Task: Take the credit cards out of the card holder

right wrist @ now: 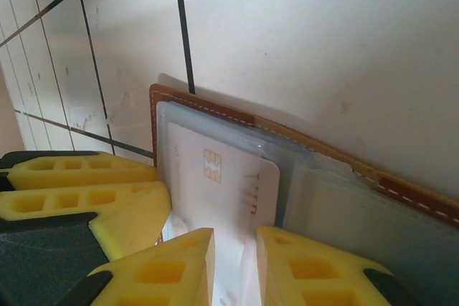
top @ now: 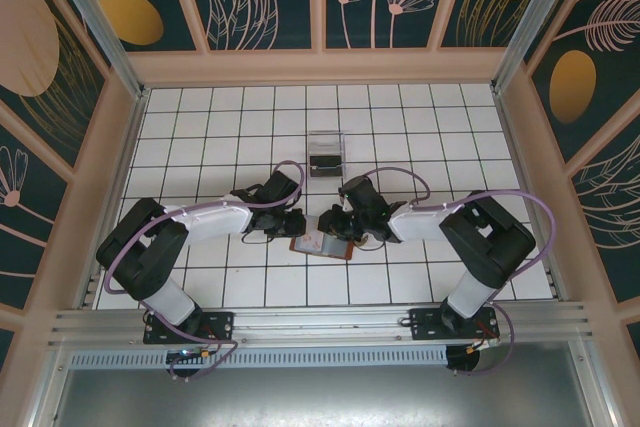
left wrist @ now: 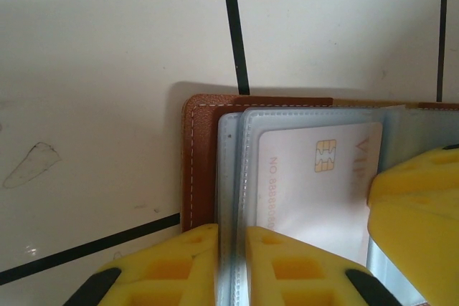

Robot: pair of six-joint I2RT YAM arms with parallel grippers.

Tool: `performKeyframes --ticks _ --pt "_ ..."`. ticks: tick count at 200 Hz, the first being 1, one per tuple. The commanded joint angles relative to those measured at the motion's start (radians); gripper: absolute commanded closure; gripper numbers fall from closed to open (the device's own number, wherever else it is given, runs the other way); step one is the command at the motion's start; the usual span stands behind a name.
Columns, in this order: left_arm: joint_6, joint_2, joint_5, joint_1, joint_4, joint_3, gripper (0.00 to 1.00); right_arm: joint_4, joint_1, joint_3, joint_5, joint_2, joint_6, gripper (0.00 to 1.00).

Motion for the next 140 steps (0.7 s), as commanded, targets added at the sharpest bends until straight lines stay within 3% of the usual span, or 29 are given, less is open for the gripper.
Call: performKeyframes --ticks 1,89,140 --pt "-0.009 0.035 -0.023 -0.010 -0.080 -0.029 0.82 -0.015 0.000 -0.007 0.022 0.005 -0.002 0.77" --pt "-0.006 0.038 -0.025 -0.010 -0.086 -0.026 0.82 -0.079 0.001 -0.010 0.075 -0.033 -0.020 0.78" --pt "-0.005 0.041 -0.025 -0.010 -0.087 -0.021 0.82 0.010 -0.001 -0.051 0.038 -0.078 -0.009 0.77"
